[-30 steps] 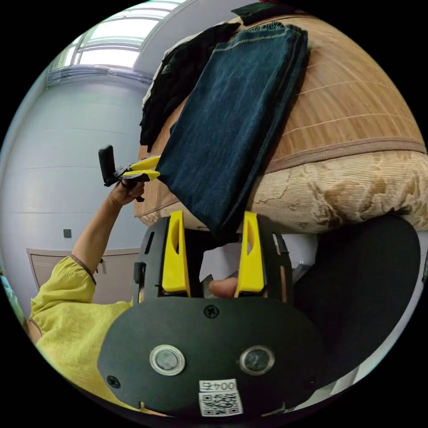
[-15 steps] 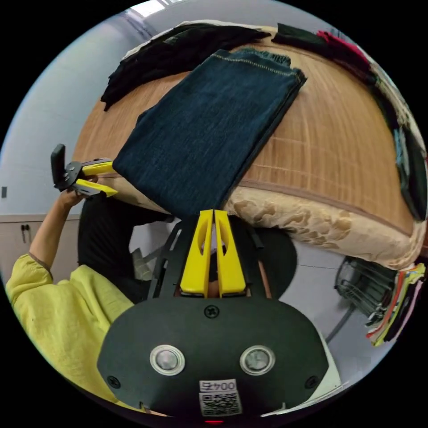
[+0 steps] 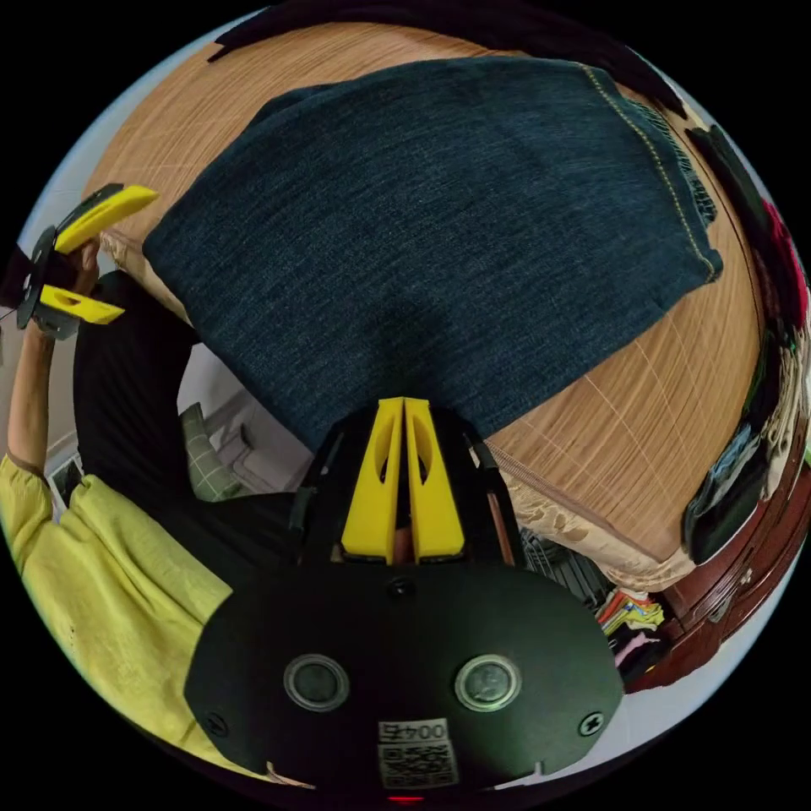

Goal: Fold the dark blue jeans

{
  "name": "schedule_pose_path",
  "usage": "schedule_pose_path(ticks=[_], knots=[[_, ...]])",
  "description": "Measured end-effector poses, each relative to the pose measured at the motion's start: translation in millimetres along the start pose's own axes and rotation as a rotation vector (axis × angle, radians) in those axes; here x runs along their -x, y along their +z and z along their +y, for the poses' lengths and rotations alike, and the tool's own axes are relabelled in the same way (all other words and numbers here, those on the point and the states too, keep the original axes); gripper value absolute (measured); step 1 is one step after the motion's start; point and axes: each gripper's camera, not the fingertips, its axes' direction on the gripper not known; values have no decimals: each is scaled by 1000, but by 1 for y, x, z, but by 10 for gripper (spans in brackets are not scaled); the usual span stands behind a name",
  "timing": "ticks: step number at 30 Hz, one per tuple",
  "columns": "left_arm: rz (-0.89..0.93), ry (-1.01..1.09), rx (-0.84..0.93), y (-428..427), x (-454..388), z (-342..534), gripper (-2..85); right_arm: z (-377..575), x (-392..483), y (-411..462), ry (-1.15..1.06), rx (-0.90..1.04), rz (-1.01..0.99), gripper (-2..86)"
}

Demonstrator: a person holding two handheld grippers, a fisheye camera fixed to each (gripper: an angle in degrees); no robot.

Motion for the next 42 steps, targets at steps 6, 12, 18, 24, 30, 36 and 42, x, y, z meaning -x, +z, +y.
schedule_pose_path(ticks=[6,12,18,24,30,36,42], knots=[[210,36,150,39,49,-52,232,-38,-1,16,-45,34,-41,-7],[395,73,243,64,69,-82,247,-61,5,30,-84,-13,-13,-8],[530,98,167,57,73,-105,237,-92,7,42,-129,27,6,-8],[407,169,264,63,60,-104,227,-117,-7,52,-138,52,-64,-8],[179,213,151,31,41,-111,240,-132,-24,60,-123,28,-145,-8],[246,205,207,64,35,-106,236,-146,-29,67,-121,25,-150,-8],[118,255,382,94,22,-78,239,-159,-28,71,-125,30,-110,-8]])
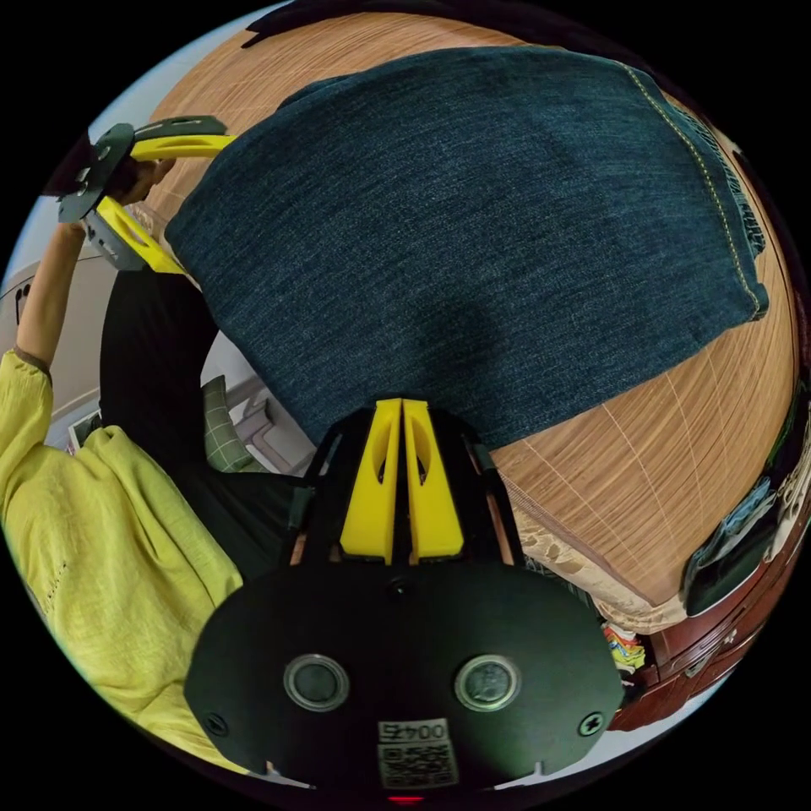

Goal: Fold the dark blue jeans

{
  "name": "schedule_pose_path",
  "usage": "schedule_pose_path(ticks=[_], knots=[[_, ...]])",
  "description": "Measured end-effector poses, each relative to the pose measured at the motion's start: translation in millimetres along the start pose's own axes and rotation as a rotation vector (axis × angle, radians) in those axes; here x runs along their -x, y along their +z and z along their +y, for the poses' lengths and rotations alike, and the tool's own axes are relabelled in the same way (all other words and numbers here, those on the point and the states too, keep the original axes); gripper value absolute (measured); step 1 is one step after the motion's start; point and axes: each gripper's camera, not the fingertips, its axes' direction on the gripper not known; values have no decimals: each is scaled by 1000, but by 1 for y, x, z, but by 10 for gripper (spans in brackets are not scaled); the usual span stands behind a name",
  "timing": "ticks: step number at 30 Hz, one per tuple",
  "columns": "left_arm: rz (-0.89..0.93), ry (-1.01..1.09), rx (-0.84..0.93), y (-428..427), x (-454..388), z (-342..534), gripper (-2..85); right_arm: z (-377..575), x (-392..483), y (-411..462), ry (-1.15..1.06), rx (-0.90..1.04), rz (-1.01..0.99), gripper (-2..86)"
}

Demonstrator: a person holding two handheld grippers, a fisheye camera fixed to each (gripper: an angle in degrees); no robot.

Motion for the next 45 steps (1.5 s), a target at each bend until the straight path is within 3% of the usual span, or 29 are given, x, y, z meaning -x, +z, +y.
schedule_pose_path(ticks=[4,10,14,19,24,31,34,40,45], knots=[[-10,-76,-65,-15,7,21,254,-6,-2,2,0,1,14,-8],[152,-58,-183,10,27,14,253,-13,-4,4,-1,6,27,-8],[234,-59,-121,58,41,9,252,-13,-8,5,12,-16,17,-7],[399,-26,-164,85,44,13,251,-15,-12,5,9,-22,6,-7],[419,5,-109,123,47,15,245,-18,-15,5,2,-4,-11,-7],[661,-13,-227,171,84,11,225,-18,-16,3,3,4,-15,-8],[794,-15,-170,201,90,9,213,-17,-15,3,5,7,-17,-7],[712,62,-21,198,74,19,190,-11,-14,1,14,5,-26,-7],[776,25,-97,205,82,31,176,-5,-8,-1,18,10,-7,-7]])
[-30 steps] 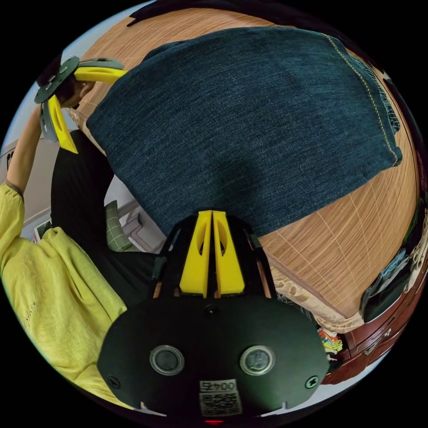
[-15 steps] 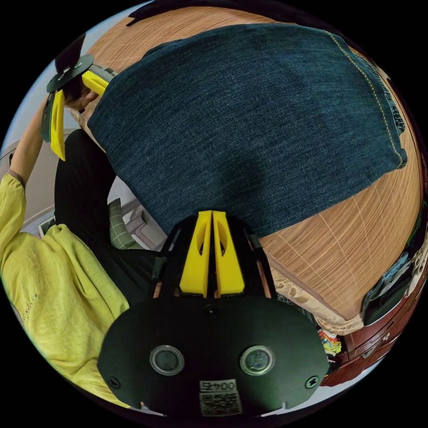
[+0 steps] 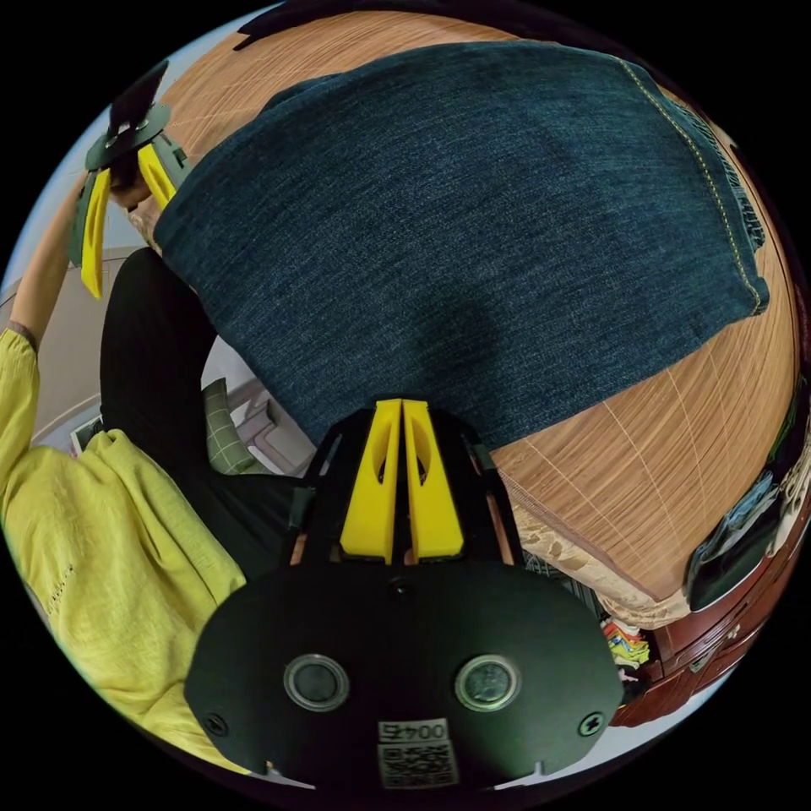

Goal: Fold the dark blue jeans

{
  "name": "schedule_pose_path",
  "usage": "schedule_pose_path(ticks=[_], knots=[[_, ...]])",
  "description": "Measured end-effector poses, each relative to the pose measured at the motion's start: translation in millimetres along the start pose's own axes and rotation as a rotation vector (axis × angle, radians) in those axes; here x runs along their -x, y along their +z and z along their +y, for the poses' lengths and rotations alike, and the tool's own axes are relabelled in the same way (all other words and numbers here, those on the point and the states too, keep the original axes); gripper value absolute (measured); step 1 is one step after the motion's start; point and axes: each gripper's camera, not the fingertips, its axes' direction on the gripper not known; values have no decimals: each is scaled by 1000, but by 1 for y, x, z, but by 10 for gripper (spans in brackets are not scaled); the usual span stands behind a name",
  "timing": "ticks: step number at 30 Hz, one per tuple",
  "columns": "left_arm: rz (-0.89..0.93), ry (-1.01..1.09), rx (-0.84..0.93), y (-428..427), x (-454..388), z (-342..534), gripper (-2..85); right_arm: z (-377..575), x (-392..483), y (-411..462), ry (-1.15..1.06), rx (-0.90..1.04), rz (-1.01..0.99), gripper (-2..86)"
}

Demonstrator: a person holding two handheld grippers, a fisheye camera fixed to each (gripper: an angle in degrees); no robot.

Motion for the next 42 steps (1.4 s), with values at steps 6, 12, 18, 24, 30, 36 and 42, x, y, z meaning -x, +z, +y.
schedule_pose_path(ticks=[6,12,18,24,30,36,42], knots=[[-124,-27,34,20,15,-11,163,11,7,-3,3,1,19,-7],[-135,-19,68,-7,-2,15,48,26,11,-6,12,-3,18,-7],[-257,-86,68,-6,-14,46,26,45,18,-10,17,-6,38,-7],[-396,-121,2,-25,-54,86,12,69,20,-14,18,-15,39,-7],[-466,-165,-29,-66,-106,115,35,98,20,-19,22,-24,35,-7],[-542,-189,-132,-95,-131,76,103,134,19,-24,38,-47,46,-8],[-559,-262,-111,-133,-163,102,19,181,13,-29,61,-115,47,-7]])
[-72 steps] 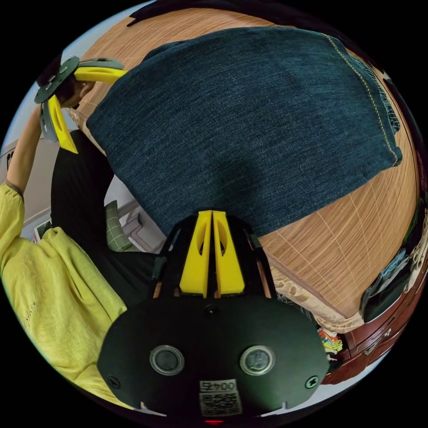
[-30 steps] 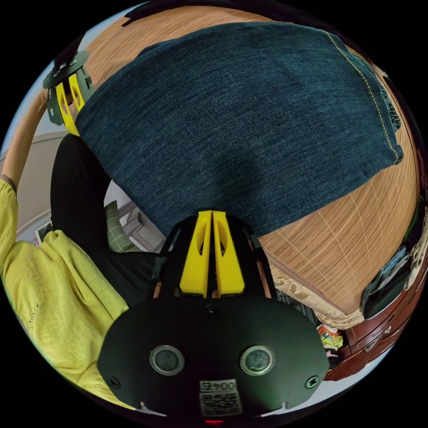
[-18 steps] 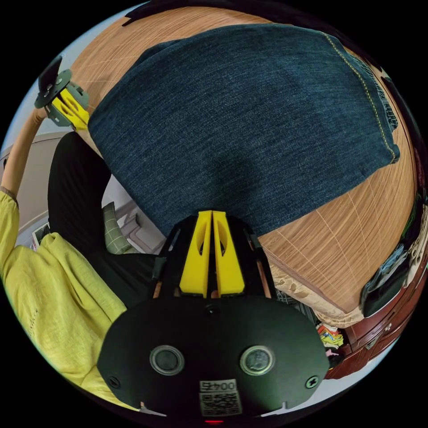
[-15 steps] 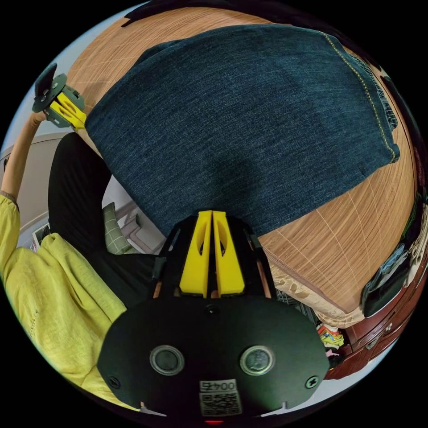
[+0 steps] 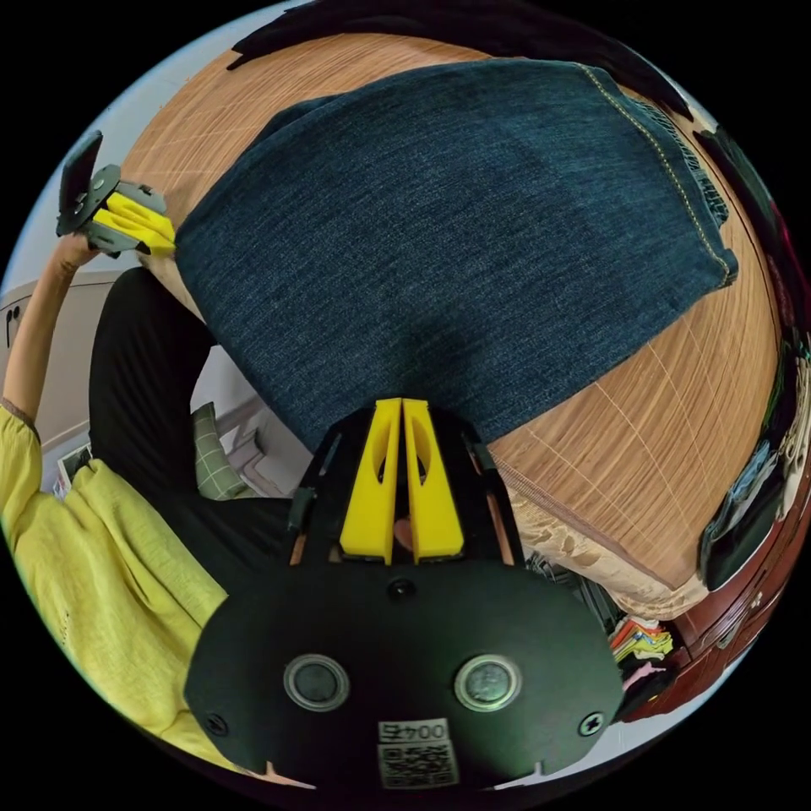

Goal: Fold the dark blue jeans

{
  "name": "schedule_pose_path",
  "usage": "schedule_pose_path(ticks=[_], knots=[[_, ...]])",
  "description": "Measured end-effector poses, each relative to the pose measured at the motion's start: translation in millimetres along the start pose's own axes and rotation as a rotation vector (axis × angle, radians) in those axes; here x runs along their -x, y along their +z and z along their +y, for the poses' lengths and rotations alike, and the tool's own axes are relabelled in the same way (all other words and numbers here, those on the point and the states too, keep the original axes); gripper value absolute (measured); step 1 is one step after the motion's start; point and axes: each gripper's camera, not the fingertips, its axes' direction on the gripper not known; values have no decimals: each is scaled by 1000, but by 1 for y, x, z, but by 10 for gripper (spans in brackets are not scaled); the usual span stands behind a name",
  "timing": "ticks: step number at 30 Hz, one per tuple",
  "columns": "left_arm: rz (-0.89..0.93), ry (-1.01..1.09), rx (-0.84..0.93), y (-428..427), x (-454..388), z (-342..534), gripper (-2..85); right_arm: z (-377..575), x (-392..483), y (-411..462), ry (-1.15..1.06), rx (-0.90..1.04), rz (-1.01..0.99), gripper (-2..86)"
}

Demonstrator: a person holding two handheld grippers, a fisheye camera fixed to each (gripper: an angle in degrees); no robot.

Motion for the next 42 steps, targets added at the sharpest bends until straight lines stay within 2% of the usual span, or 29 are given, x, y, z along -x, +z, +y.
schedule_pose_path(ticks=[3,6,9,11,15,17,18,19,20,22,26,29,33,36,38,42], knots=[[-134,-82,73,-36,-8,20,8,23,-4,-5,-10,-27,17,-7],[-159,-111,-74,-90,-37,19,4,42,-8,-10,-54,-21,39,-7],[-234,-82,-153,-116,-77,-10,3,60,-16,-16,-88,-2,42,-6],[-323,-48,-146,-118,-106,-44,2,77,-25,-21,-87,1,37,-4],[-389,-76,-109,-111,-119,-92,2,107,-41,-29,-41,-25,16,8],[-491,-97,54,-90,-116,-115,3,136,-61,-38,10,-83,-64,35],[-509,-93,85,-86,-117,-118,3,145,-67,-41,17,-106,-116,61],[-520,-96,71,-91,-120,-120,3,166,-80,-48,21,-165,-266,113],[-502,-118,66,-101,-120,-121,3,193,-94,-54,51,-251,-385,118],[-480,-140,49,-115,-120,-122,3,237,-112,-56,136,-363,-450,119],[-411,-184,-4,-145,-118,-122,4,321,-140,-28,294,-443,-613,117],[-341,-220,-39,-167,-115,-123,7,356,-144,-10,343,-450,-687,130],[-384,-169,-46,-187,-137,-133,17,376,-145,-17,357,-474,-685,158],[-415,-135,-40,-205,-162,-146,57,377,-149,-12,361,-410,-682,163],[-401,-92,-48,-221,-187,-160,113,377,-155,-6,374,-372,-726,153],[-449,23,-66,-240,-240,-181,127,386,-165,0,435,-341,-774,134]])
